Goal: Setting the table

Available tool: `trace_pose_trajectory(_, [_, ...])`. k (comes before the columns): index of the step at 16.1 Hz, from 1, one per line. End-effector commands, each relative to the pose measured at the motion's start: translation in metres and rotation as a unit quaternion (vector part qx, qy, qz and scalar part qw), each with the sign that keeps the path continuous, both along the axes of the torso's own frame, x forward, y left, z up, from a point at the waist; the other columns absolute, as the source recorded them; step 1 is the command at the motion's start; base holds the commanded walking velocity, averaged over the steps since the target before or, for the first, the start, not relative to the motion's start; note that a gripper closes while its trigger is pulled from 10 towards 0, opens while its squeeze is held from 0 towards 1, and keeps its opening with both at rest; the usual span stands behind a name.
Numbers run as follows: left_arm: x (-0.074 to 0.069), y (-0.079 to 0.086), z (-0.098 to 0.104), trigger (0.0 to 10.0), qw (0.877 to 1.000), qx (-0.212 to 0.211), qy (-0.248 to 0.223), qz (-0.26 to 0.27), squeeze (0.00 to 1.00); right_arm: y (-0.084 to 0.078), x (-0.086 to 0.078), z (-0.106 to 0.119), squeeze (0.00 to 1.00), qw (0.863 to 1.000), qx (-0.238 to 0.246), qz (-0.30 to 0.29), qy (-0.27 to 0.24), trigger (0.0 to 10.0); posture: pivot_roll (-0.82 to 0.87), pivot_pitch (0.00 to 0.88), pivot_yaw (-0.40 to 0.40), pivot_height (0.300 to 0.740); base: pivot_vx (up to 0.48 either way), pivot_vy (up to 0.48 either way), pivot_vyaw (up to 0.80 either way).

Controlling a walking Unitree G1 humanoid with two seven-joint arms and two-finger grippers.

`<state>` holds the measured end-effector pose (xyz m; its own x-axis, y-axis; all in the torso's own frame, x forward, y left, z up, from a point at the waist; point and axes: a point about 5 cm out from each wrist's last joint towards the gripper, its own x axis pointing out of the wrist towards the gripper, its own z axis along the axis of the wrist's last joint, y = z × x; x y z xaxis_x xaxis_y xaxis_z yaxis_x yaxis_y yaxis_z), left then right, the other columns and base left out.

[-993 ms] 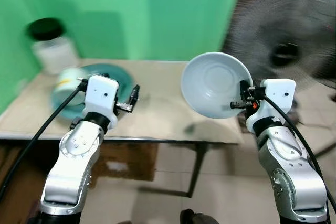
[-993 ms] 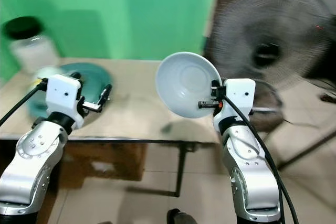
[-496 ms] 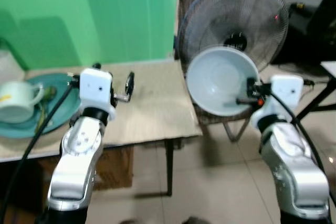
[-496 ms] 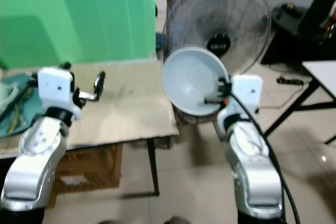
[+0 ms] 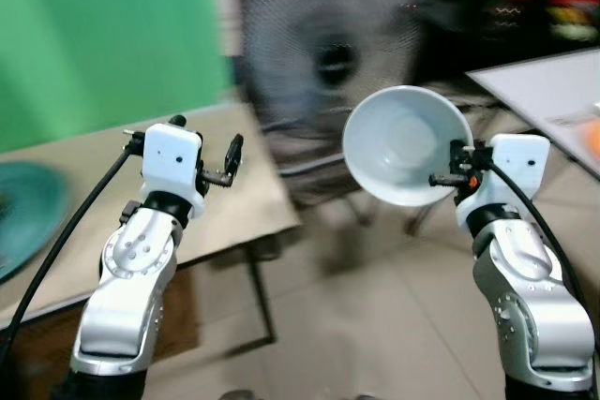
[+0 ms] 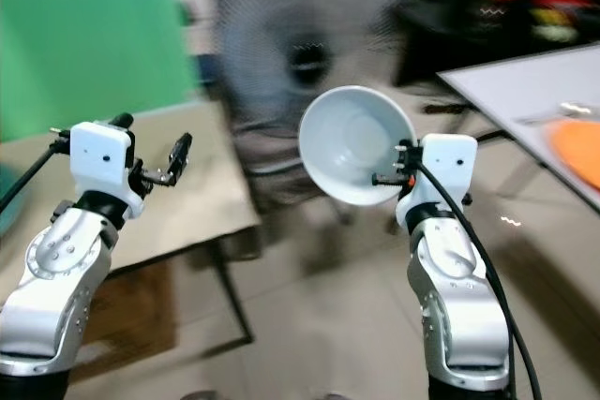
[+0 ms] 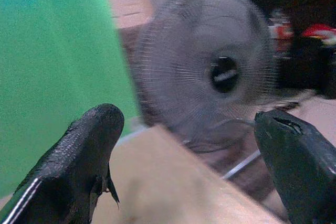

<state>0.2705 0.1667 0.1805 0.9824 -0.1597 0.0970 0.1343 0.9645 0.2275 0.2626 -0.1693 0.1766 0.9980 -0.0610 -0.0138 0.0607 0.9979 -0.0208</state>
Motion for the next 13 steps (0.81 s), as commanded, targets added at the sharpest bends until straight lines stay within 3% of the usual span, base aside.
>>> trace_pose_trajectory(1, [0.002, 0.001, 0.002, 10.0, 1.000, 0.000, 0.002, 0.010, 0.00, 0.002, -0.001, 0.009, 0.00, 1.000, -0.013, 0.002, -0.025, 10.0, 0.10, 0.000, 0.001, 0.740, 0.000, 0.000, -0.80])
trace_pose_trajectory(5, [0.002, 0.003, 0.000, 10.0, 0.999, -0.039, -0.017, 0.026, 0.00, -0.003, -0.001, 0.006, 0.00, 0.999, -0.030, -0.021, -0.023, 10.0, 0.10, 0.000, -0.003, 0.740, 0.000, 0.000, -0.80])
trace_pose_trajectory(7, [0.002, 0.001, 0.002, 10.0, 0.999, -0.038, -0.028, 0.027, 0.00, -0.005, -0.002, 0.005, 0.00, 0.999, -0.041, -0.015, -0.018, 10.0, 0.10, 0.000, -0.011, 0.740, 0.000, 0.000, -0.80])
trace_pose_trajectory(8, [0.003, 0.006, 0.000, 10.0, 0.997, -0.042, -0.037, 0.058, 0.00, -0.006, -0.002, 0.002, 0.00, 0.999, -0.043, -0.014, -0.013, 10.0, 0.10, 0.000, -0.010, 0.740, 0.000, 0.000, -0.80])
trace_pose_trajectory(11, [0.003, 0.006, 0.002, 10.0, 0.997, -0.025, -0.047, 0.056, 0.00, -0.012, -0.004, 0.005, 0.00, 0.998, -0.045, -0.027, -0.020, 10.0, 0.11, 0.000, -0.015, 0.740, 0.000, 0.000, -0.80])
trace_pose_trajectory(13, [0.003, 0.013, -0.001, 10.0, 0.995, -0.033, -0.032, 0.084, 0.00, -0.010, -0.004, 0.003, 0.00, 1.000, -0.011, -0.023, -0.010, 10.0, 0.10, 0.000, -0.002, 0.740, 0.000, 0.000, -0.80])
